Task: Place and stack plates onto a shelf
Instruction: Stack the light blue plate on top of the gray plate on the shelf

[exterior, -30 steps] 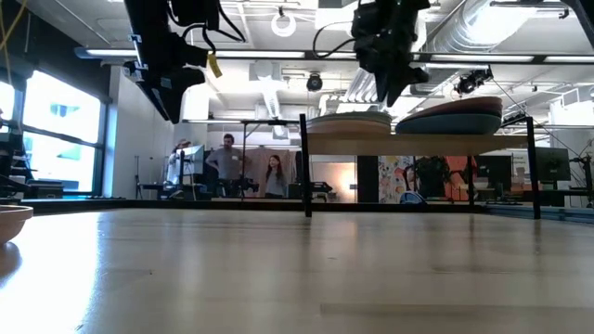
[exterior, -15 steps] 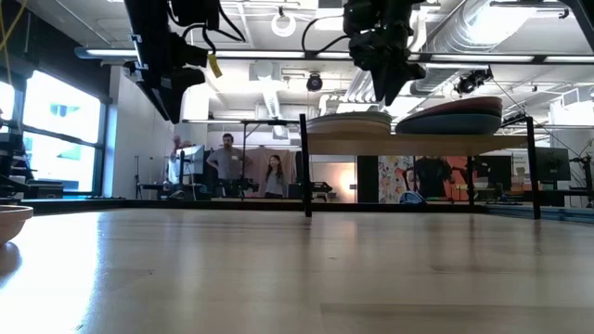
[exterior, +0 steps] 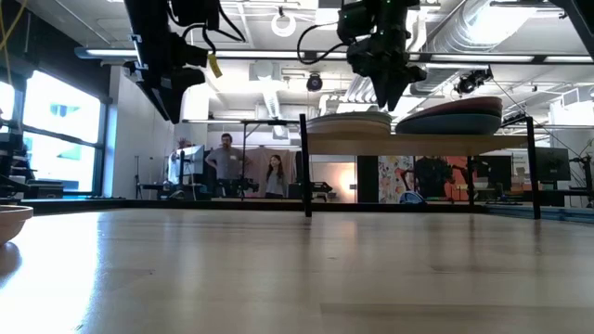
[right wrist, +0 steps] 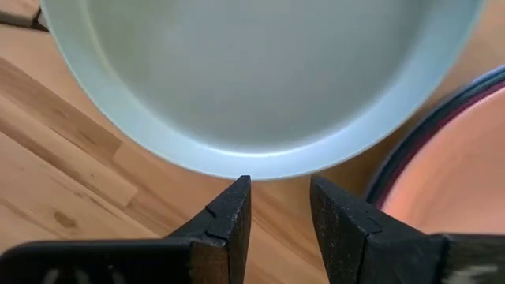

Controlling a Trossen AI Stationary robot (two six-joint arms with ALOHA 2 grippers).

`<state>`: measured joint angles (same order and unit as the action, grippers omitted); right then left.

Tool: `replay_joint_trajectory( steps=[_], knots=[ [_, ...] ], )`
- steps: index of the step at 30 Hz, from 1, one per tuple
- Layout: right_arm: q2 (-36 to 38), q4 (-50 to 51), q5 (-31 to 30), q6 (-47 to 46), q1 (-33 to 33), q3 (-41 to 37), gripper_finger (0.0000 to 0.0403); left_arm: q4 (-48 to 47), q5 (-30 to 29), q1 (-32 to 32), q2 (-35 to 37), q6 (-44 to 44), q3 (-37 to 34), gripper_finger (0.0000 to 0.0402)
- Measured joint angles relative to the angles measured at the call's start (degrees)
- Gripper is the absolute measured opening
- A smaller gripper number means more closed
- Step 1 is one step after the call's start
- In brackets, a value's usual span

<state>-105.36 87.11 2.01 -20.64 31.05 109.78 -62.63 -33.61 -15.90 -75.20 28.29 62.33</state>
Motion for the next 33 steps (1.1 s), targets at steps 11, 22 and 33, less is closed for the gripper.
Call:
replay_joint_trajectory(
  steps=[11,22,33],
  knots=[
    [-1.68,-0.59,-0.30,0.13,-0.35,0.00,0.0110,0.00,0.00,0.00,0.00,0.00,0.00,0.0120],
    [-3.13,-1.77,0.04,0.18,-0.30,-0.02,0.0110,-0.02,0.00,0.00,0.00,0.00,0.00,0.0120],
    [-3.13,-1.33,-1.97,-0.10,1.57,-0.02,0.0110,-0.02,0.00,0.02,0.00,-0.02,0.00,0.0120]
  ],
)
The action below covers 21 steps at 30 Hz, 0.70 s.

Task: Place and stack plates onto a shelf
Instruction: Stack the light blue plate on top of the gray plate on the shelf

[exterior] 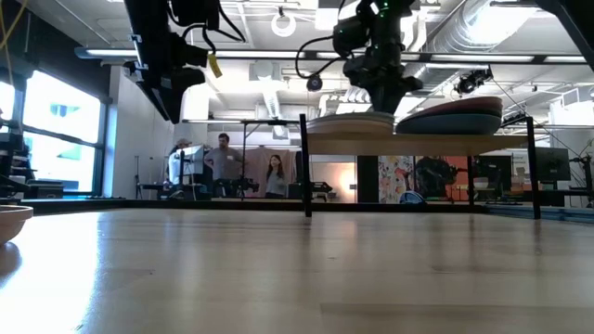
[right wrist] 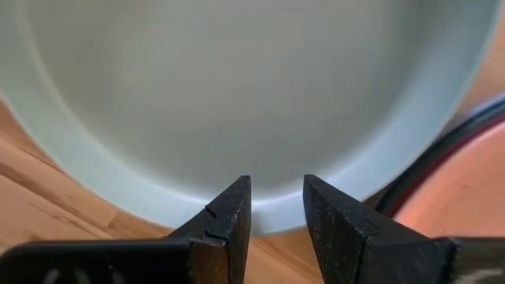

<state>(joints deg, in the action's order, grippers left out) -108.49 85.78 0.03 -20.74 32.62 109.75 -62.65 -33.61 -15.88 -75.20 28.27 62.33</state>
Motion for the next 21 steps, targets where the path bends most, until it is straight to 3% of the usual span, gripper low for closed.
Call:
replay_joint_trajectory(
  steps=[16,21],
  knots=[
    [0.00,1.40,-1.97,1.68,3.41,0.00,0.0110,0.00,0.13,0.00,0.00,0.01,0.00,0.0120],
    [0.09,0.72,1.01,4.22,2.95,0.00,0.0110,-0.07,4.43,0.00,0.00,-0.16,0.00,0.0120]
  ],
)
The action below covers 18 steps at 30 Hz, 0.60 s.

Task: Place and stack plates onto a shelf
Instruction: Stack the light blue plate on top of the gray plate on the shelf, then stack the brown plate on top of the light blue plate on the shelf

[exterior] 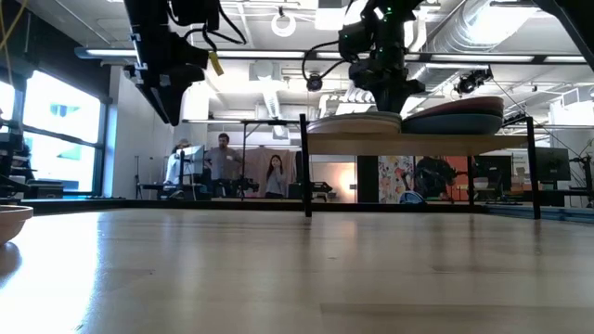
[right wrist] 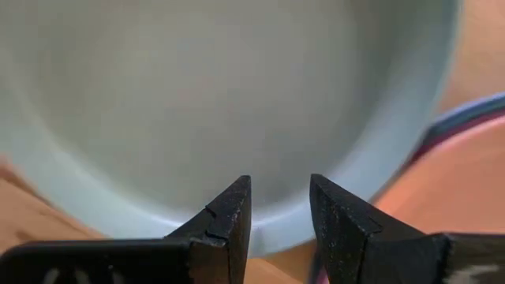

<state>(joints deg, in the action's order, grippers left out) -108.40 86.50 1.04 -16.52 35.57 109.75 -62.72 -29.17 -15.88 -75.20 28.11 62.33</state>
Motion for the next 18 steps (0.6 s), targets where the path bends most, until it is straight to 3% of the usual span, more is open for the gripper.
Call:
replay_joint_trajectory(
  steps=[6,14,18],
  knots=[
    [0.06,-0.83,0.68,1.07,-1.81,1.21,0.0110,-0.39,5.72,0.00,0.00,0.85,0.00,0.0120],
    [0.08,0.88,2.02,2.50,-6.73,5.89,0.0110,-4.43,22.78,2.37,0.00,4.43,0.00,0.0120],
    [0.13,3.06,2.67,2.01,-10.20,8.04,0.0110,-7.78,27.17,6.24,0.00,5.42,0.00,0.0120]
  ],
)
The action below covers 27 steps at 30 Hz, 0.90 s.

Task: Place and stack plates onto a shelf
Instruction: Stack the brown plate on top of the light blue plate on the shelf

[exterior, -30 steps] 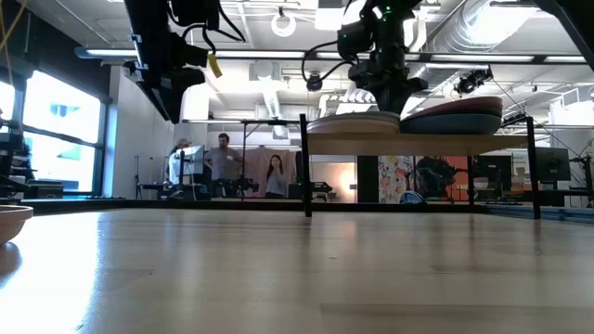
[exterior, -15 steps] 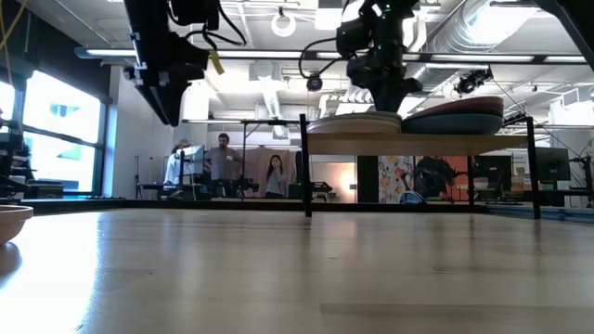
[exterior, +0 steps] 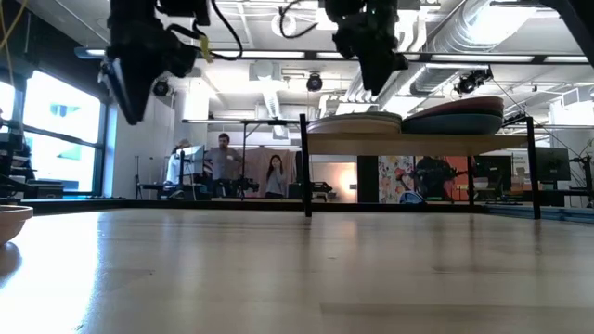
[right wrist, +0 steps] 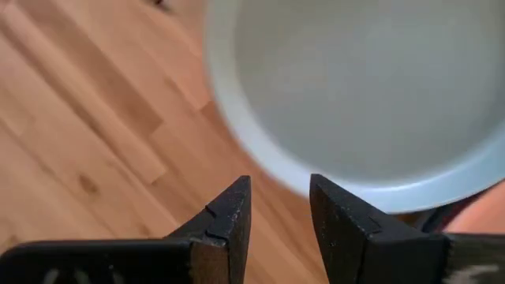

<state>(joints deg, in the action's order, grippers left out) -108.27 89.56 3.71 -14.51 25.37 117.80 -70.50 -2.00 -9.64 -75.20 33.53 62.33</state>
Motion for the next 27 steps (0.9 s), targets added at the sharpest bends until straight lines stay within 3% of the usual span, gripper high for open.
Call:
replay_joint_trajectory(
  steps=[8,15,27],
  knots=[
    [0.04,0.44,2.00,-2.80,-7.97,1.16,0.0110,-3.19,0.33,9.81,0.00,0.95,0.00,0.0120],
    [0.04,0.46,2.49,-11.38,-15.40,1.16,0.0110,-2.17,1.77,19.71,-0.02,4.62,-2.75,0.0120],
    [0.04,0.06,2.19,-21.02,-28.15,1.16,0.0110,6.00,1.74,34.69,-0.02,19.21,-10.74,0.0120]
  ],
)
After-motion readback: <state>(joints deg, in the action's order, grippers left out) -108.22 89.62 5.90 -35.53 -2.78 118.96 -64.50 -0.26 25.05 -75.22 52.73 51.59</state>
